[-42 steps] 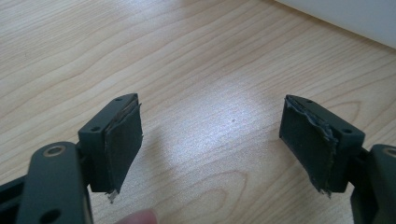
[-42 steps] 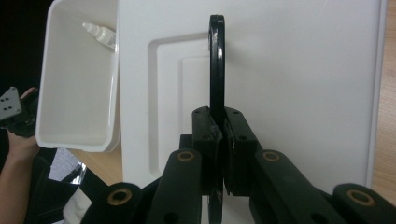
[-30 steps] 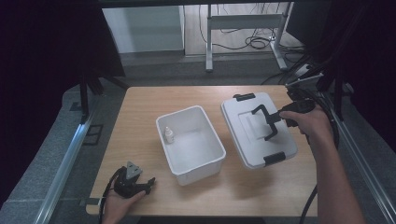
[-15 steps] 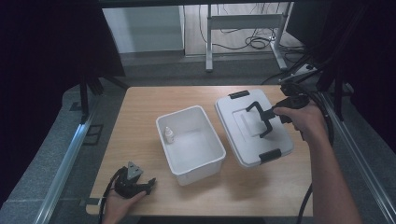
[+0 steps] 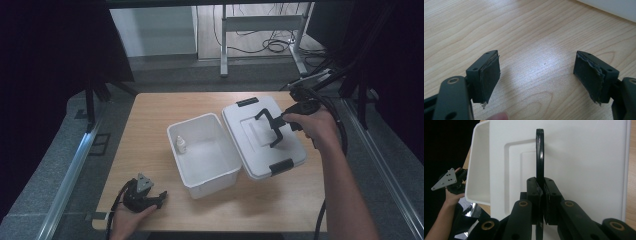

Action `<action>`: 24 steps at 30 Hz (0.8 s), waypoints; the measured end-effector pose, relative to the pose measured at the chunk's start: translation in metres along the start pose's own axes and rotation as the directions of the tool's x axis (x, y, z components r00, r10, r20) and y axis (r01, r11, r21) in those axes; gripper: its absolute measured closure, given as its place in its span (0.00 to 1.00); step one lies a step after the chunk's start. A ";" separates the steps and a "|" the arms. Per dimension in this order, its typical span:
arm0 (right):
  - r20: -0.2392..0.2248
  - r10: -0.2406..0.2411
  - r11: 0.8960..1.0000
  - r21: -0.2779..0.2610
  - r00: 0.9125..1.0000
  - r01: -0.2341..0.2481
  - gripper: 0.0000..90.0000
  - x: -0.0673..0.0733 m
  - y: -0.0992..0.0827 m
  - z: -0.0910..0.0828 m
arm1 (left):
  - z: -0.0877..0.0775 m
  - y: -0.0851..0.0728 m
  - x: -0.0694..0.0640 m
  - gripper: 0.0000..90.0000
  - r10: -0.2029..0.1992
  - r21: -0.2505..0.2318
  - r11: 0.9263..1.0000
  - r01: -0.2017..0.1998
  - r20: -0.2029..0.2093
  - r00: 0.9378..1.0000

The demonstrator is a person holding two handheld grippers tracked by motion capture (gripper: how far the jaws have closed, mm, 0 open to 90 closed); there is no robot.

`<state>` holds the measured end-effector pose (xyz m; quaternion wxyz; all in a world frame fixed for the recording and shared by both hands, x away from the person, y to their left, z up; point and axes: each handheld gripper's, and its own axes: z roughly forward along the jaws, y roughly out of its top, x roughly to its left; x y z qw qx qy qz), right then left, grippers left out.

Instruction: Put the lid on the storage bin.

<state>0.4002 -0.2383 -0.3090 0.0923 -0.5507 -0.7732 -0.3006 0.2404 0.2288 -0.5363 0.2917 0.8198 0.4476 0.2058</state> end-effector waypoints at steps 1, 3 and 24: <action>0.000 -0.002 1.000 0.003 1.000 0.002 0.95 0.002 0.001 0.001 | 0.000 0.000 0.000 0.24 0.000 0.000 1.000 0.000 0.001 1.000; -0.002 0.000 1.000 0.006 1.000 0.000 0.95 0.003 0.002 0.002 | 0.000 0.000 0.000 0.24 0.000 0.000 1.000 0.000 0.002 1.000; -0.015 -0.026 0.998 0.065 1.000 0.027 0.95 0.046 0.021 0.045 | 0.000 0.001 0.000 0.24 0.000 -0.007 1.000 0.000 0.010 1.000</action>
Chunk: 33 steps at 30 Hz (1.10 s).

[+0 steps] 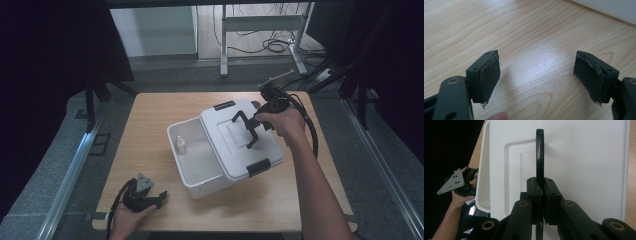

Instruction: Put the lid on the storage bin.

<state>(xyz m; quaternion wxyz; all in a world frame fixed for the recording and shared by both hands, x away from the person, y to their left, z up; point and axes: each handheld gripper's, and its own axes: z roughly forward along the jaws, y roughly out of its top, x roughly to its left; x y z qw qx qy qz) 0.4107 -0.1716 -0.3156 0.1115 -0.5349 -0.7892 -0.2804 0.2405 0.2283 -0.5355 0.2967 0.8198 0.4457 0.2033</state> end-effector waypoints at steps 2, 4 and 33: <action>0.001 0.004 1.000 0.001 1.000 -0.004 0.95 0.004 0.002 0.002 | 0.000 0.000 0.000 0.24 0.001 0.000 1.000 -0.001 0.000 1.000; 0.002 0.003 1.000 0.001 1.000 -0.003 0.95 0.009 0.003 0.003 | 0.000 0.001 -0.001 0.24 0.003 -0.003 1.000 -0.003 0.003 1.000; -0.007 0.021 0.999 0.028 1.000 -0.020 0.95 0.059 0.026 0.044 | -0.001 0.002 0.000 0.24 0.000 -0.016 1.000 0.001 0.017 1.000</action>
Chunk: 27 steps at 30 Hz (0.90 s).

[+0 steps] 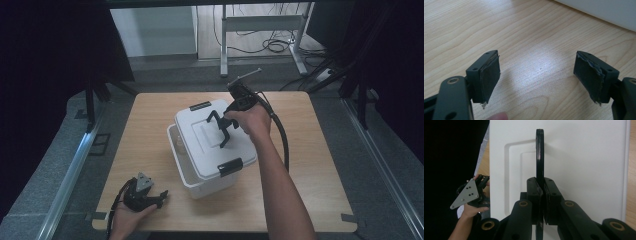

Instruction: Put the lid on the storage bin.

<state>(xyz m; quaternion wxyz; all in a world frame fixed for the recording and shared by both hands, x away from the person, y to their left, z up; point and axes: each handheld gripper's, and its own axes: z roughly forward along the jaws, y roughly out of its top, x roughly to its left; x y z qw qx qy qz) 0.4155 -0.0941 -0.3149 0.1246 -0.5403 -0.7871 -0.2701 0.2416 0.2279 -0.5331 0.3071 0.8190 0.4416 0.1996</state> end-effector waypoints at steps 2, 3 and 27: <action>-0.001 0.003 1.000 0.007 1.000 -0.003 0.95 0.002 0.001 0.005 | 0.000 0.000 0.000 0.24 -0.001 -0.001 1.000 0.001 0.002 1.000; -0.001 0.001 1.000 0.010 1.000 -0.001 0.95 0.003 0.001 0.006 | 0.000 0.000 0.000 0.24 -0.001 -0.001 1.000 0.001 0.002 1.000; -0.004 0.012 0.999 0.044 1.000 -0.012 0.95 0.019 0.008 0.041 | -0.001 0.001 0.001 0.24 -0.002 -0.007 1.000 0.002 0.003 1.000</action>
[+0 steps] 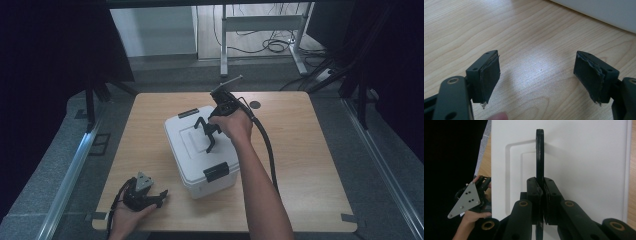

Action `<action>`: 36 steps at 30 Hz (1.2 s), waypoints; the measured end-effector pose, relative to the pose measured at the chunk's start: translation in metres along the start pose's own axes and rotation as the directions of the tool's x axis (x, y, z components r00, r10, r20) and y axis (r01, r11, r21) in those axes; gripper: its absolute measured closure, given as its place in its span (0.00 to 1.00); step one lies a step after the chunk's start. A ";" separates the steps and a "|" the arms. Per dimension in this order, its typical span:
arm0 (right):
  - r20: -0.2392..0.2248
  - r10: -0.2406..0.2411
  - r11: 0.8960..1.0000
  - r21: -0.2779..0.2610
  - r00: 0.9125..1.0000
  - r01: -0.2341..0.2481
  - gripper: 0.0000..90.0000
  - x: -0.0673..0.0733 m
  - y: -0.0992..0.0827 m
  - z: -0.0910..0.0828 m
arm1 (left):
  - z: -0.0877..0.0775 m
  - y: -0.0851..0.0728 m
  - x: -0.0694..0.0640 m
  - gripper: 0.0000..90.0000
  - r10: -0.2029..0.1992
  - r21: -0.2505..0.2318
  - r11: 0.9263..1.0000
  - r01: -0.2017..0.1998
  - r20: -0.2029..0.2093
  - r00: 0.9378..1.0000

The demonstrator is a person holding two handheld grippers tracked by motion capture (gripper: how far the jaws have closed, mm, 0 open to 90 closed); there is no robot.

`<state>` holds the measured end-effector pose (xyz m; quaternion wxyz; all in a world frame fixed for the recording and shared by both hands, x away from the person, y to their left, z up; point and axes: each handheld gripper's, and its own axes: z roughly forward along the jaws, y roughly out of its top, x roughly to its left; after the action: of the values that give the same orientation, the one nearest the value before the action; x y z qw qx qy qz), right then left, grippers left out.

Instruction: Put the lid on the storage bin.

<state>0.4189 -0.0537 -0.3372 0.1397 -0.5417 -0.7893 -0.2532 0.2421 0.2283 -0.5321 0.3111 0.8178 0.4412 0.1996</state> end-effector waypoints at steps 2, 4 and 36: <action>-0.006 0.003 1.000 0.003 1.000 -0.003 0.95 0.000 0.000 0.005 | 0.000 0.000 0.001 0.24 0.003 0.003 1.000 -0.003 0.000 1.000; -0.007 0.006 1.000 0.003 1.000 -0.006 0.95 -0.001 0.000 0.006 | -0.001 0.000 0.001 0.24 0.004 0.006 1.000 -0.004 0.000 1.000; -0.047 0.007 1.000 -0.018 0.999 -0.007 0.87 -0.018 -0.011 0.013 | -0.001 0.001 0.001 0.24 0.007 0.004 1.000 -0.007 0.001 1.000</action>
<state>0.4166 -0.0640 -0.3599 0.1544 -0.5396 -0.7816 -0.2724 0.2426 0.2290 -0.5306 0.3088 0.8200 0.4387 0.1994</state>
